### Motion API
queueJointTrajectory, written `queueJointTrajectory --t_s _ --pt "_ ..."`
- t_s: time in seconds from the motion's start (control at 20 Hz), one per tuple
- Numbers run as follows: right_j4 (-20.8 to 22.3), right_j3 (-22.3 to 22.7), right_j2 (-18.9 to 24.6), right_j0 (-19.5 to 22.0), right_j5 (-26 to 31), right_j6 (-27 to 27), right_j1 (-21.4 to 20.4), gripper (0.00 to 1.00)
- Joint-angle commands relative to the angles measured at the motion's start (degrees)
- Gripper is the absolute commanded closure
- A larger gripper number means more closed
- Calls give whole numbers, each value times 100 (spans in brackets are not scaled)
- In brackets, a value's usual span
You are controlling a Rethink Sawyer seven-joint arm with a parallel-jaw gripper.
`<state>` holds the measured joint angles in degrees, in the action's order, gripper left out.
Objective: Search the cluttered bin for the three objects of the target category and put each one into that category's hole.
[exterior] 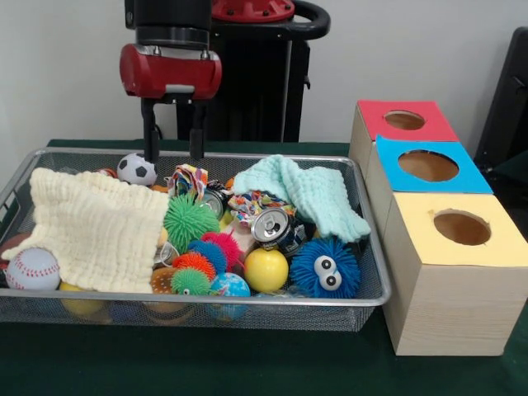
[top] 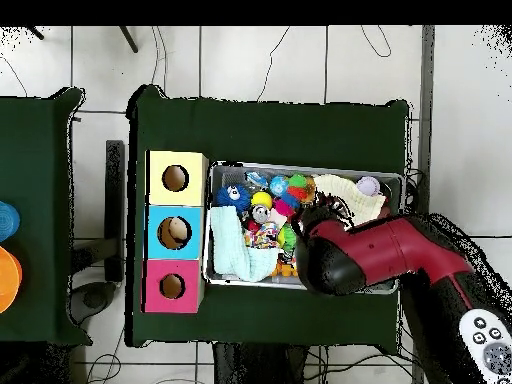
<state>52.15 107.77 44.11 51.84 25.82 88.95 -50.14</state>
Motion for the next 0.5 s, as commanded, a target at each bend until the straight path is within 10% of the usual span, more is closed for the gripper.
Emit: queueJointTrajectory --t_s 0.05,0.5 --pt "948 -323 -411 -237 -511 -160 375 0" --pt "1272 -628 -799 -552 -736 165 502 0"
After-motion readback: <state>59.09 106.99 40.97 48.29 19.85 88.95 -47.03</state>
